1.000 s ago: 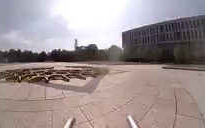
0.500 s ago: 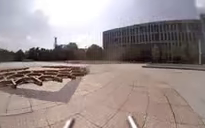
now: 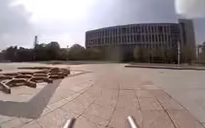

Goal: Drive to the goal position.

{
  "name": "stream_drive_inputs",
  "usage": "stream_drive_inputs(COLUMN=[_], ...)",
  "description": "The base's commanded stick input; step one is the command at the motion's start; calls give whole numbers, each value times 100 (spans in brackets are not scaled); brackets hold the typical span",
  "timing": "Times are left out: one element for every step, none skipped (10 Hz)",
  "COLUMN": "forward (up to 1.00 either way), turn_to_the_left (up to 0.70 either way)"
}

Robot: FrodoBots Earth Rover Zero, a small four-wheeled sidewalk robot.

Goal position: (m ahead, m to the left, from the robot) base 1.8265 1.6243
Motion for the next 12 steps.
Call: stream_drive_inputs(forward=[70,70,70,70,70,70,70,70,70,70,70,70], turn_to_the_left=[4,4,4,4,4,4,4,4,4,4,4,4])
